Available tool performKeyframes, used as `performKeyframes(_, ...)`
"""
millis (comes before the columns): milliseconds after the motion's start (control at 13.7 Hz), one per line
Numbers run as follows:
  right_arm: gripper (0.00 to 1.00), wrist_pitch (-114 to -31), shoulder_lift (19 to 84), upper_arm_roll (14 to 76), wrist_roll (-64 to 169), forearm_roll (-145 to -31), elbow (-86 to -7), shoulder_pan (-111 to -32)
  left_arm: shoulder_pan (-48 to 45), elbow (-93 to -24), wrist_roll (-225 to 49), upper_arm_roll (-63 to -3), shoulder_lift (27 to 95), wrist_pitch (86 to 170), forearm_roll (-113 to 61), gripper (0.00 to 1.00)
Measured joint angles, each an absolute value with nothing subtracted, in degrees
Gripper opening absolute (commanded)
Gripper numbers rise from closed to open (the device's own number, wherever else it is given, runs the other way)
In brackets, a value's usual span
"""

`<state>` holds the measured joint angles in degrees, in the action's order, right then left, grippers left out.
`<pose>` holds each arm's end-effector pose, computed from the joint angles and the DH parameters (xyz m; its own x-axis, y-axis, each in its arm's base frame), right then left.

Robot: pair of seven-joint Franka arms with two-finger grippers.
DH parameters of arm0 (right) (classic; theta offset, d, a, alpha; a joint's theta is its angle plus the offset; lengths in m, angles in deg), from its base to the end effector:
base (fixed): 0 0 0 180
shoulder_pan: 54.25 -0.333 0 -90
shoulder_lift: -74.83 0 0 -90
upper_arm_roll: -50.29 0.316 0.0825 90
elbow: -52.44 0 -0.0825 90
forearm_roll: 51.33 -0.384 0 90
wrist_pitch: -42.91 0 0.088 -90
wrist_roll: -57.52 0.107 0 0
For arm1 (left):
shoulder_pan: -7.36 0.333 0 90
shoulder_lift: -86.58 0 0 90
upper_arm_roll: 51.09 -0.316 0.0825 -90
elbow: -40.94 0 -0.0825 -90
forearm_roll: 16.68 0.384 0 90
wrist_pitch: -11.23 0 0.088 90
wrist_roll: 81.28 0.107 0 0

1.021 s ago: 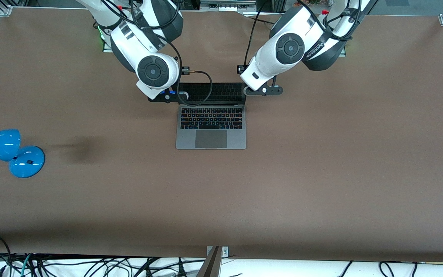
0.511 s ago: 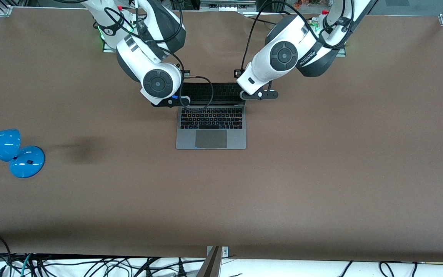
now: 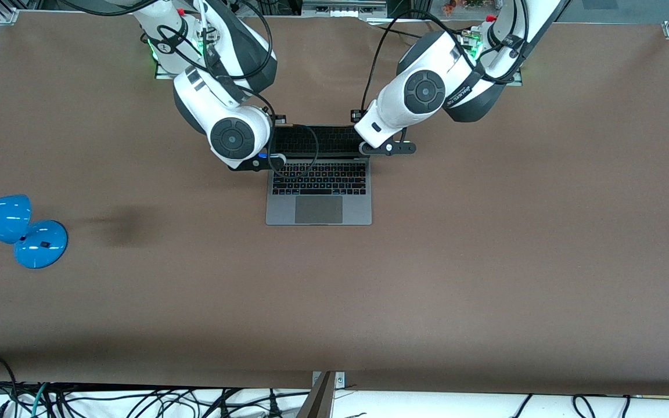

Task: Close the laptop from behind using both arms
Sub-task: 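Lower both grippers behind the laptop screen's back edge, then push the laptop screen forward with both grippers toward the keyboard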

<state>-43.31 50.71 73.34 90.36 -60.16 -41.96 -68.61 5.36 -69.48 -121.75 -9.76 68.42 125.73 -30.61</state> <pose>0.4793 0.3588 0.3610 0.8143 0.0411 -0.5790 0.0678 -0.9974 0.0245 0.4318 -0.4009 0.3558 0.9135 0.0352 -0.4053 0.1144 -0.9783 0.1727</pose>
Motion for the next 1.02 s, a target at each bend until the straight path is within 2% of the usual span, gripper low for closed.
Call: performKeyframes(1021, 0.01, -48.2, 50.7, 71.9, 87.6, -60.0, -41.6, -68.2, 5.4, -67.5, -121.8, -10.0, 65.2, 126.5, -27.9, 0.0)
